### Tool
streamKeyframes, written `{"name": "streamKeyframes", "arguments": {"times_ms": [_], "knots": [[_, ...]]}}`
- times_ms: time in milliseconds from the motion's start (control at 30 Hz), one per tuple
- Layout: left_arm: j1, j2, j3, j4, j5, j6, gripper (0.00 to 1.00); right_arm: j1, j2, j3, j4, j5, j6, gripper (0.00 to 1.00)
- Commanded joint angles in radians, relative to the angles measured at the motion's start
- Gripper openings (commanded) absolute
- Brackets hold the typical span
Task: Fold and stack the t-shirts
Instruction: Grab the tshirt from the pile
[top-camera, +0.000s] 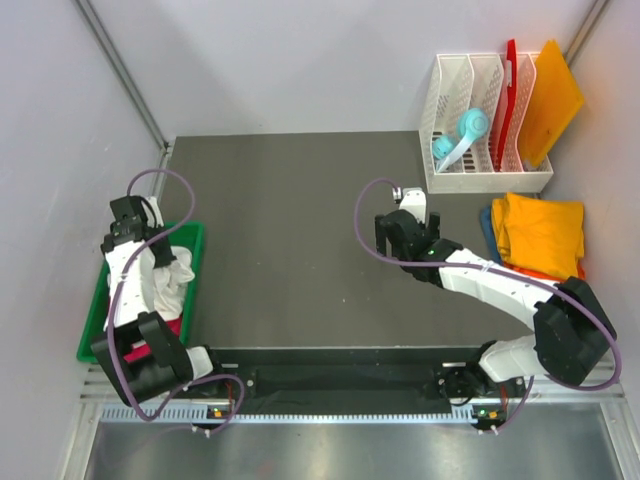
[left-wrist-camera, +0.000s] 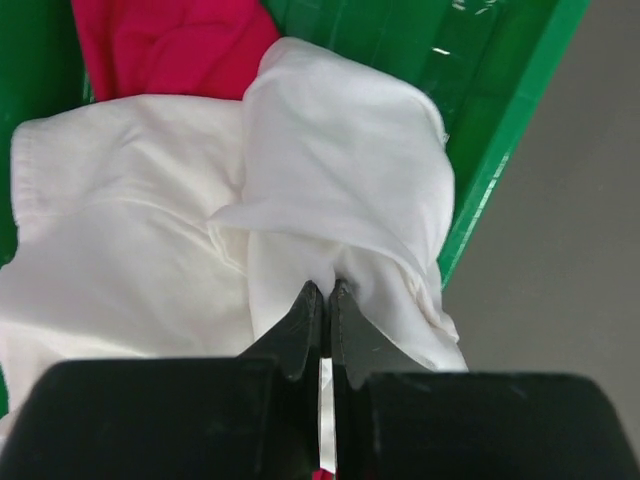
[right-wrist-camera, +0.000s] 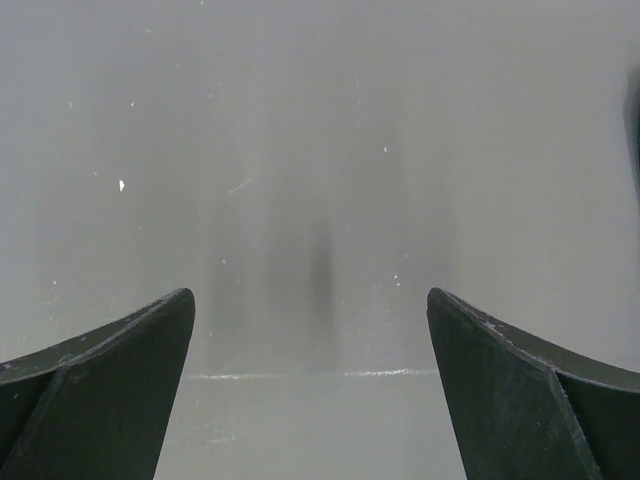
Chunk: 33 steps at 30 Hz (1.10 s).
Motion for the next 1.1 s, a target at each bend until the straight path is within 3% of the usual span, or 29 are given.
{"name": "streamKeyframes", "arguments": {"times_ms": [0, 67, 167, 367, 467, 567, 667, 867, 967, 1000, 1033, 1067], "knots": [[0.001, -0.06, 0.083, -0.004, 0.115, 0.008, 0.0, 0.014, -0.023, 0.024, 0.021, 0.015, 0.012, 0.99], [-0.003, -0.095, 0.139, -0.01, 0.193, 0.01, 0.0, 0.012, -0.021, 0.03, 0.021, 0.015, 0.012, 0.99], [-0.052, -0.085, 0.384, -0.045, 0.287, -0.004, 0.0, 0.014, -0.017, 0.048, 0.021, 0.01, 0.013, 0.99], [-0.336, 0.061, 0.794, -0.177, 0.281, 0.057, 0.0, 0.015, -0.034, 0.082, 0.008, -0.003, 0.031, 0.99], [-0.515, 0.118, 0.888, -0.208, 0.221, 0.078, 0.0, 0.016, -0.063, 0.084, 0.001, 0.003, 0.041, 0.99], [-0.737, 0.168, 0.92, -0.228, 0.148, 0.098, 0.0, 0.016, -0.103, 0.076, -0.025, 0.018, 0.05, 0.99], [-0.892, 0.196, 0.93, -0.215, 0.082, 0.114, 0.0, 0.016, -0.153, 0.056, -0.05, 0.036, 0.067, 0.99], [-0.928, 0.295, 0.939, -0.203, 0.102, 0.083, 0.01, 0.016, -0.261, 0.001, -0.116, 0.07, 0.102, 0.99], [-0.93, 0.311, 0.862, -0.168, 0.086, 0.069, 0.5, 0.017, -0.313, -0.033, -0.149, 0.084, 0.133, 0.99], [-0.928, 0.309, 0.838, -0.154, 0.076, 0.051, 0.83, 0.017, -0.325, -0.039, -0.157, 0.086, 0.137, 0.99], [-0.928, 0.309, 0.795, -0.13, 0.062, 0.045, 0.99, 0.017, -0.346, -0.045, -0.168, 0.086, 0.137, 0.99], [-0.928, 0.305, 0.776, -0.117, 0.045, 0.04, 0.99, 0.017, -0.354, -0.05, -0.174, 0.086, 0.137, 0.99]]}}
